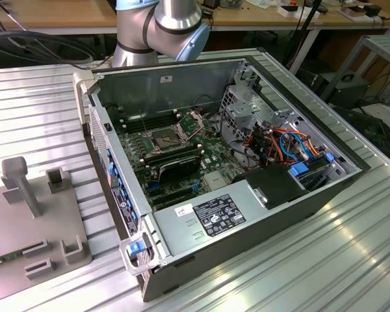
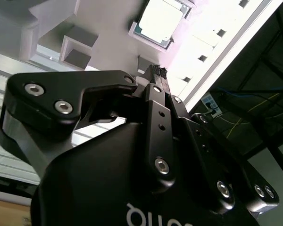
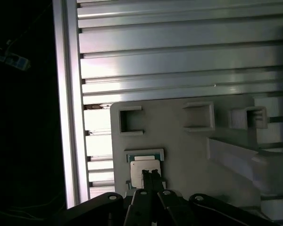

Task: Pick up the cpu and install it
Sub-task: 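Reach for the cpu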

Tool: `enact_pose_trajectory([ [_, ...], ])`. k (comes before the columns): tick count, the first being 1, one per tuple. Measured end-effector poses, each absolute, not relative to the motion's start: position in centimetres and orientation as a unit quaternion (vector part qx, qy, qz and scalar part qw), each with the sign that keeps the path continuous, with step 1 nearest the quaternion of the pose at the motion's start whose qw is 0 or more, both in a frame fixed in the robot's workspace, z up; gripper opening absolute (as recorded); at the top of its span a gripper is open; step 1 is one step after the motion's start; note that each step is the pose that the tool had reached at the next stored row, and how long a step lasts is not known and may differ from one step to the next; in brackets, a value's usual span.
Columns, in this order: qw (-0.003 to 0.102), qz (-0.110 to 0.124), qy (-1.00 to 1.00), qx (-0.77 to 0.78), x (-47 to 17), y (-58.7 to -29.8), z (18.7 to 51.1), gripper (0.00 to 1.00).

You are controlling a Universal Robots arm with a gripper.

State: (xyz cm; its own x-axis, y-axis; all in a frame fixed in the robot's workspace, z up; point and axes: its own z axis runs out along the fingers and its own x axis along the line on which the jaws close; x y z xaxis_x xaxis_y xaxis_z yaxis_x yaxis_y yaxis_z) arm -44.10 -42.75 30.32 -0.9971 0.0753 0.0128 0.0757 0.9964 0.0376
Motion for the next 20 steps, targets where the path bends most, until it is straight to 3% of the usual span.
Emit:
enact_pose_trajectory([
  [20,0.010,-0.018,-0.999,-0.038,-44.3,-44.3,29.0,0.11],
])
